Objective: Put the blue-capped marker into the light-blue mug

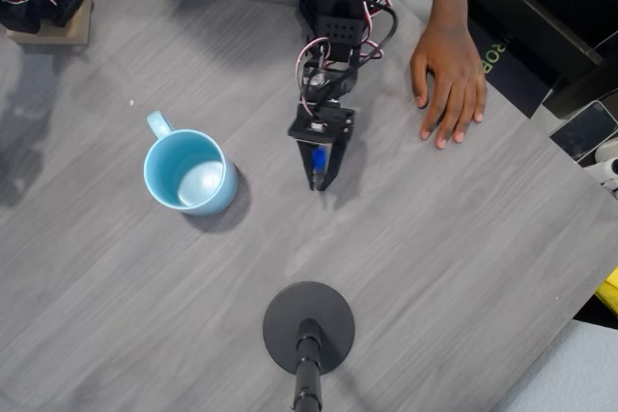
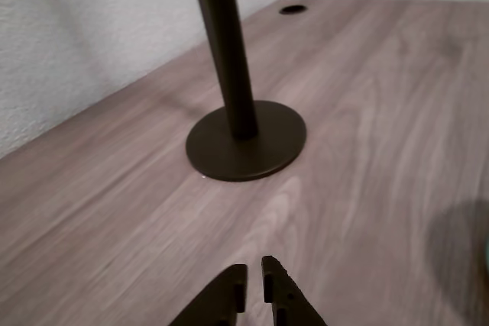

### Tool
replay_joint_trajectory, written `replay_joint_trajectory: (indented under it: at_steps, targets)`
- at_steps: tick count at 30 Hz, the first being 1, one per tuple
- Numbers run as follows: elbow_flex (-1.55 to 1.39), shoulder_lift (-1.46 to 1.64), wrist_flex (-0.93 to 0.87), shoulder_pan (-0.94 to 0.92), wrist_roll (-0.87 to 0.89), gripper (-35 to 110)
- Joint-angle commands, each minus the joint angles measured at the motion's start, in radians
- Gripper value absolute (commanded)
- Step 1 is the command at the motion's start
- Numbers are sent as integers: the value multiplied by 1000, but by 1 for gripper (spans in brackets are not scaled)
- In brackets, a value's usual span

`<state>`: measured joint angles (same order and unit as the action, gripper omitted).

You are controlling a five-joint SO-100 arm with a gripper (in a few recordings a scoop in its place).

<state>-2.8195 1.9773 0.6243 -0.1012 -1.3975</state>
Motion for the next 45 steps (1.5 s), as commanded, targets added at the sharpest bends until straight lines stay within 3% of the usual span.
replay_joint_trajectory:
  at_steps: [1,9,13,20,45]
  targets:
    - [21,5,18,0,-5,0]
    - [8,12,15,-15,-5,0]
    - [-26,35,18,-21,-5,17]
    - [-17,77,8,-48,2,23]
    - [156,-40,-55,-78,18,23]
